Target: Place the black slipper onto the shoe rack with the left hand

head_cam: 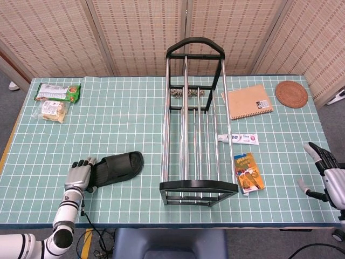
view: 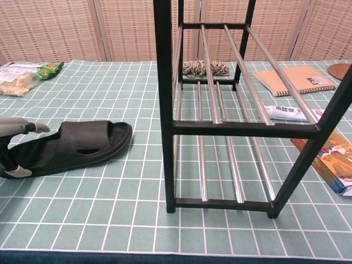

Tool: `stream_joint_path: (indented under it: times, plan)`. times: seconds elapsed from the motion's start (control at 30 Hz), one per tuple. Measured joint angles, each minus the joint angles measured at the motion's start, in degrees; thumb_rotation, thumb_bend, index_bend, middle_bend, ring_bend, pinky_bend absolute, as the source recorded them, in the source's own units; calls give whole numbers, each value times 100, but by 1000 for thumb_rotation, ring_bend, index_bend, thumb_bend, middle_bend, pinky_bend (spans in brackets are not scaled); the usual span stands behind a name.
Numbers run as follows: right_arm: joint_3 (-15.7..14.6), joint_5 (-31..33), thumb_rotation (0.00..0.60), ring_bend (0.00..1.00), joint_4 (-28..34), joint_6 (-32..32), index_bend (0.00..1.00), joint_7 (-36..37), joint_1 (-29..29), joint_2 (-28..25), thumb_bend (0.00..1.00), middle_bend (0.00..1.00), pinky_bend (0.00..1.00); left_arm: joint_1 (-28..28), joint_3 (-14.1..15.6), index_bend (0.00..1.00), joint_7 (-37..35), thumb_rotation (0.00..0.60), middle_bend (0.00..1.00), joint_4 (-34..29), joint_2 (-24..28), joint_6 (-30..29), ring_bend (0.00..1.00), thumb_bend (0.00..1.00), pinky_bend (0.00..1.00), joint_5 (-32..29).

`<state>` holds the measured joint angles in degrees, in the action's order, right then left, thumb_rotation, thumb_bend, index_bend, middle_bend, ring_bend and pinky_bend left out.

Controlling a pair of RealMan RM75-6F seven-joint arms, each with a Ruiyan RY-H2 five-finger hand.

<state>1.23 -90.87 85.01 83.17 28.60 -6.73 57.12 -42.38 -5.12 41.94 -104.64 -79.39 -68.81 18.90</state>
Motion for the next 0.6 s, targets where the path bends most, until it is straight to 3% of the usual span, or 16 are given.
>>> stream_joint_path:
  times: [0.3,0.6]
  plan:
    - [0,30,600,0,55,12,0,-130,21,3,332,0,0,68,41,1,-183,600,44,194,-40,255,0,256,0,143]
    - [-18,24,600,0,80,-5,0,-152,25,-21,335,0,0,94,13,89,-248,600,165,92,-1,164,9,256,2,223]
